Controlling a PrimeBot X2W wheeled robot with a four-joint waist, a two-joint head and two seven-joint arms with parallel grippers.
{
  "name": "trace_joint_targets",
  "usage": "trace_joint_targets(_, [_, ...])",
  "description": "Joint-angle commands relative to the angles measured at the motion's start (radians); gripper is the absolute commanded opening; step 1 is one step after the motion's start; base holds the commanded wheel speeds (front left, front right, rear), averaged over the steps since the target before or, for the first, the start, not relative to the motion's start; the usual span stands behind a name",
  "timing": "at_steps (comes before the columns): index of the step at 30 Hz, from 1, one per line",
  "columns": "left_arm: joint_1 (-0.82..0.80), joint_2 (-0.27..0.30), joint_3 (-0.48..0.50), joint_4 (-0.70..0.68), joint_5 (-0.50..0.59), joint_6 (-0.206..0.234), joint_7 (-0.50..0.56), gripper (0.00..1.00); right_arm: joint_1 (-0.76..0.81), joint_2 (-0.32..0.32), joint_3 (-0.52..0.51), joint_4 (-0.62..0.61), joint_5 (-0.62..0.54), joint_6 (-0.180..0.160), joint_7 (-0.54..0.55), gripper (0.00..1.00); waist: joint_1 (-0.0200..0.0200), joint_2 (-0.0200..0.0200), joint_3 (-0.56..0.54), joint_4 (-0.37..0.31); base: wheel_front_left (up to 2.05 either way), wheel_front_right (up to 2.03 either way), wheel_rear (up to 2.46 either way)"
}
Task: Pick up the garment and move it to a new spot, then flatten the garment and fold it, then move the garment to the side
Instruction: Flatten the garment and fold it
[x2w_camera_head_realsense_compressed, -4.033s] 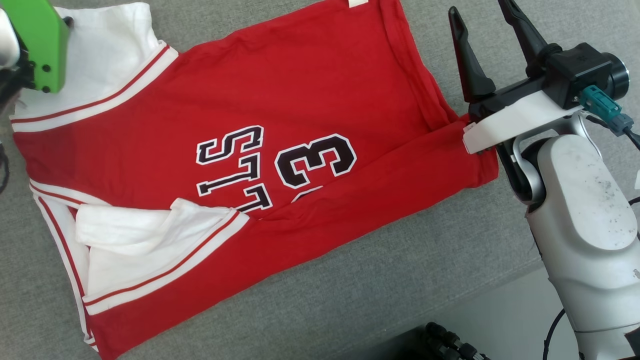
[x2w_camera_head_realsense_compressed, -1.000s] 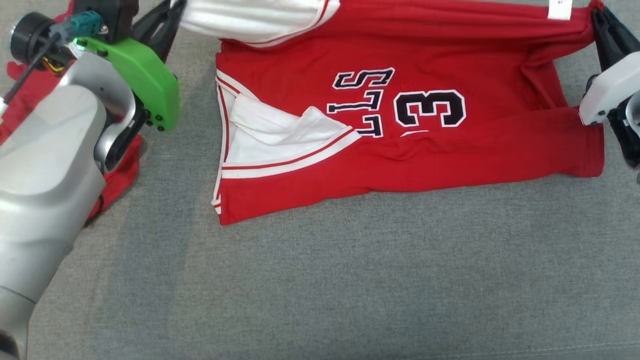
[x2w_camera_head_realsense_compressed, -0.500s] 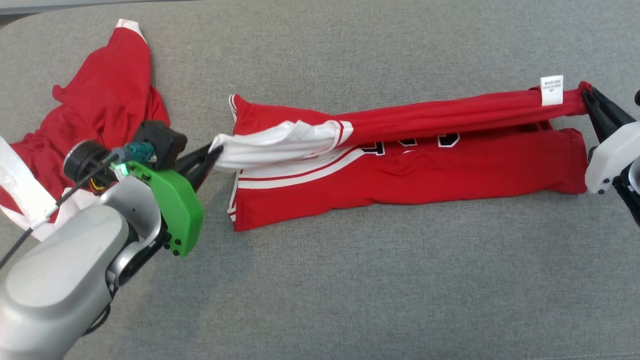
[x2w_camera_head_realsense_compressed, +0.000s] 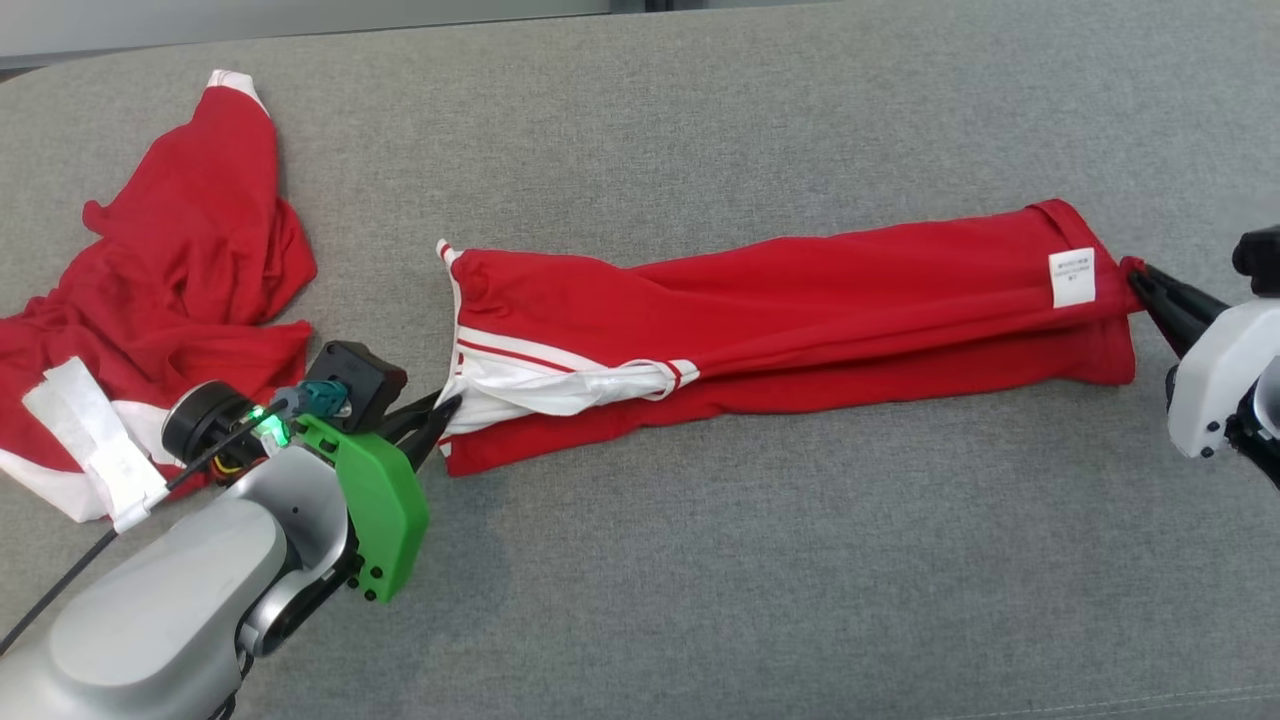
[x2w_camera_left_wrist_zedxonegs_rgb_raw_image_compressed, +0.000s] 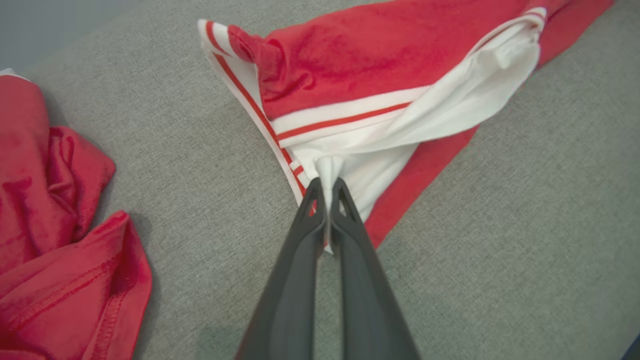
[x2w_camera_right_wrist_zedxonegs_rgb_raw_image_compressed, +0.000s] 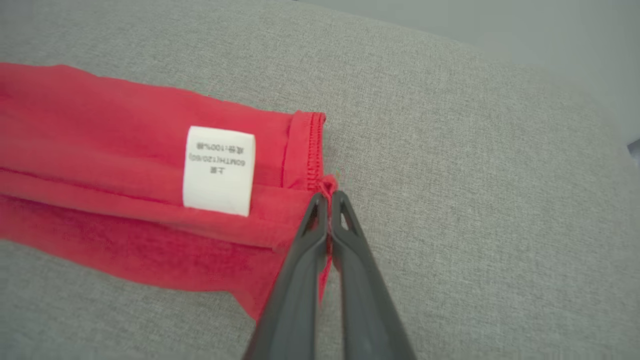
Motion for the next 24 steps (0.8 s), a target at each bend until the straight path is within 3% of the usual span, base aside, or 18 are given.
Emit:
trace_joint_targets(1, [0.016,0.0,-0.002,0.012,0.008,0.008,-0.007,0.0,0.012,-0.016,0.012,-0.01,0.013,-0.002,0.012,0.0,0.0,0.0,-0.003,-0.005,0.0,0.0,0.0])
trace_joint_targets(7, [0.024,-0.025,-0.013,0.058,0.018,0.01,-0.028,0.0,0.032,-0.041,0.062,-0.044,0.07,-0.002,0.077,0.0,0.0,0.0,-0.014,-0.007,0.0,0.0,0.0])
trace_joint_targets(8, [0.027,-0.031,-0.014,0.065,0.016,0.009,-0.033,0.0,0.033,-0.047,0.074,-0.053,0.071,-0.002,0.085,0.19,0.0,0.0,-0.016,-0.008,0.0,0.0,0.0])
trace_joint_targets(9, [0.032,-0.037,-0.017,0.068,0.009,0.001,-0.033,0.02,0.03,-0.053,0.08,-0.057,0.067,-0.002,0.087,0.98,0.0,0.0,-0.018,-0.008,0.0,0.0,0.0])
trace_joint_targets(10, [0.037,-0.041,-0.019,0.074,0.003,-0.003,-0.033,0.38,0.027,-0.063,0.088,-0.06,0.059,-0.002,0.084,1.0,0.0,0.0,-0.02,-0.008,0.0,0.0,0.0])
trace_joint_targets(11, [0.038,-0.042,-0.019,0.08,0.001,-0.003,-0.036,1.0,0.027,-0.067,0.094,-0.064,0.063,-0.002,0.081,1.0,0.0,0.0,-0.023,-0.009,0.0,0.0,0.0])
trace_joint_targets(17, [0.061,-0.052,0.007,0.086,-0.016,0.032,-0.084,1.0,0.034,-0.095,0.09,-0.079,0.102,-0.002,0.071,1.0,0.0,0.0,-0.053,-0.013,0.0,0.0,0.0])
trace_joint_targets(20, [0.076,-0.059,0.075,0.07,-0.047,0.085,-0.171,1.0,0.029,-0.101,0.054,-0.083,0.115,-0.002,0.018,1.0,0.0,0.0,-0.077,-0.016,0.0,0.0,0.0])
trace_joint_targets(24, [0.104,-0.08,0.171,0.042,-0.094,0.142,-0.299,1.0,0.034,-0.056,-0.019,-0.07,0.117,-0.002,-0.091,1.0,0.0,0.0,-0.098,-0.019,0.0,0.0,0.0])
